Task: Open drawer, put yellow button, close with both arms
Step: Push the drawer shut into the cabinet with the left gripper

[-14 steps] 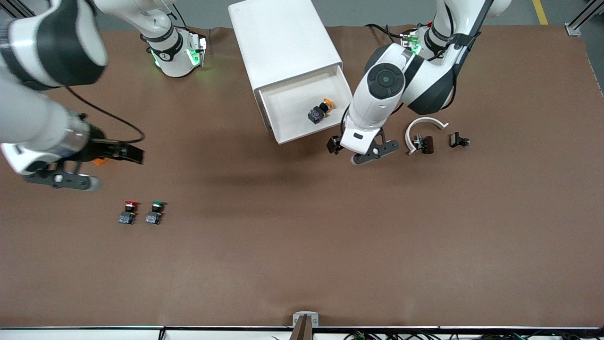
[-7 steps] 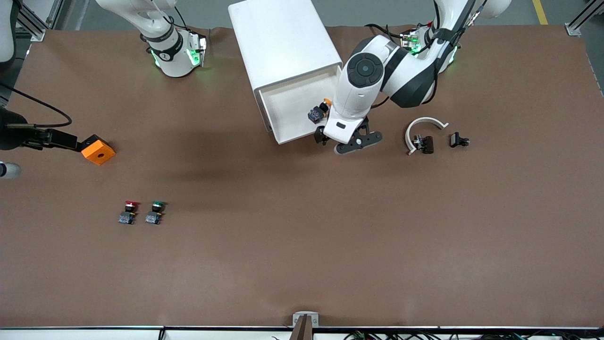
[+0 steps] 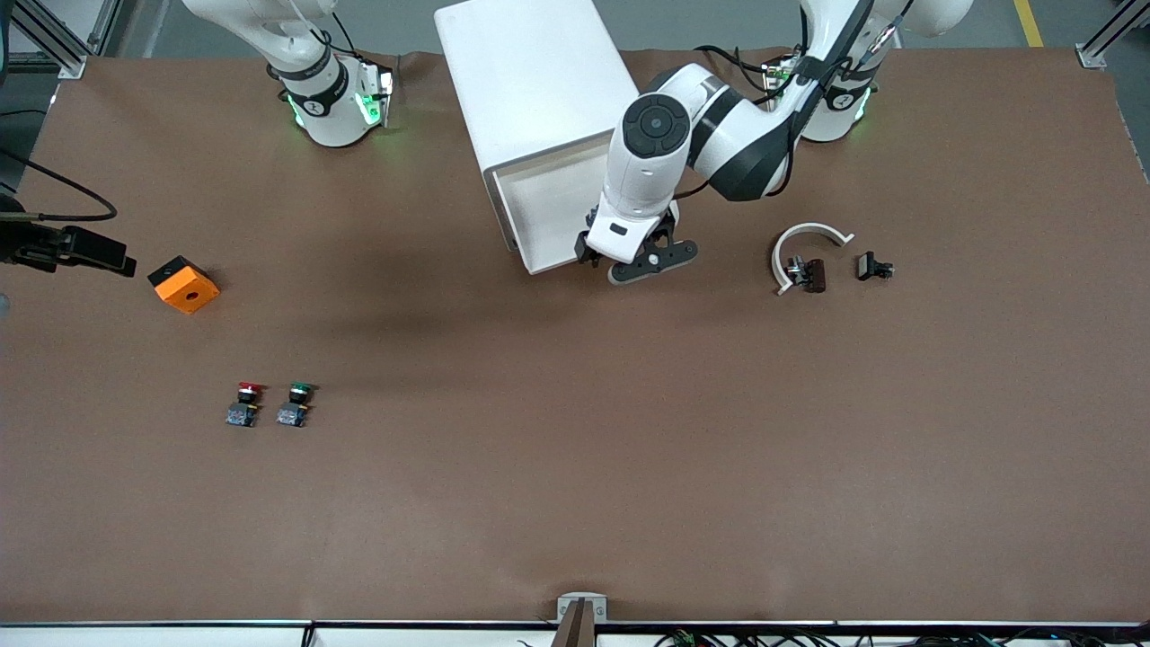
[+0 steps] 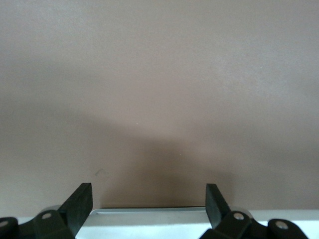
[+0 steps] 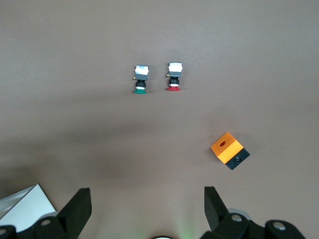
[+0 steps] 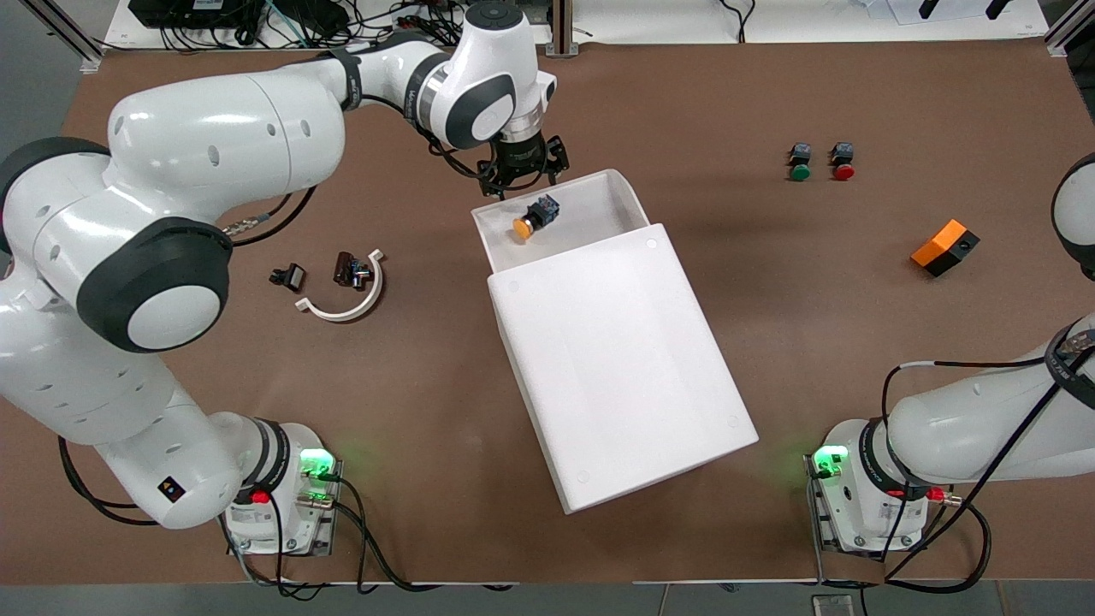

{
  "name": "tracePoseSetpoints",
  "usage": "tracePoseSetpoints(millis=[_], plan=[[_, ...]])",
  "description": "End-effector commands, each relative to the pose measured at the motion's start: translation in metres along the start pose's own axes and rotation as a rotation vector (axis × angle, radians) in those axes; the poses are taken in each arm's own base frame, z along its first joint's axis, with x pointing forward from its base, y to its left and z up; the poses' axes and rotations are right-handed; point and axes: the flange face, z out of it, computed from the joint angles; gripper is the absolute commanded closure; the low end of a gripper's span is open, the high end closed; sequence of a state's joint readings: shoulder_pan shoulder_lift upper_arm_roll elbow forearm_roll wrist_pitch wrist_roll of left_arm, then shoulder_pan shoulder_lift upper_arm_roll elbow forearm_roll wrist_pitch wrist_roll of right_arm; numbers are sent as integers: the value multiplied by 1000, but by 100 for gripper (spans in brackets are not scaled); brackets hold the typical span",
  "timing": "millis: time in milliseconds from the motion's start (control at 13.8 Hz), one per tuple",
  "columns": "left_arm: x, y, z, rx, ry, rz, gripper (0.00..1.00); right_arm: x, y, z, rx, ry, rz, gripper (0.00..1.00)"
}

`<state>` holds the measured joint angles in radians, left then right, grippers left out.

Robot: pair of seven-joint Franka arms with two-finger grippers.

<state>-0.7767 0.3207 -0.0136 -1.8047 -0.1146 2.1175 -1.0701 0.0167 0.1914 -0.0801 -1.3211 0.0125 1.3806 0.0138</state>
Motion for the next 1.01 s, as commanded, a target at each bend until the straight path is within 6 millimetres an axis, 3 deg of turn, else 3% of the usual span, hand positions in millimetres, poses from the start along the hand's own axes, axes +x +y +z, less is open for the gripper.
tracePoseSetpoints(millis=[0,290,580,942], plan=[[-19,15,0,-8,-3,-22,0,-3,-2,-13,-5,15,4,0],[-41,23,5,-21,-68,-37,0,-13,5,-10,5,-49,14,0],[-63,31,7,-37,-135,-40,0,-34,5,-23,10,-82,9,0],[-92,39,19,-15,-202,-52,0,-35,5,-29,13,-53,-7,0]])
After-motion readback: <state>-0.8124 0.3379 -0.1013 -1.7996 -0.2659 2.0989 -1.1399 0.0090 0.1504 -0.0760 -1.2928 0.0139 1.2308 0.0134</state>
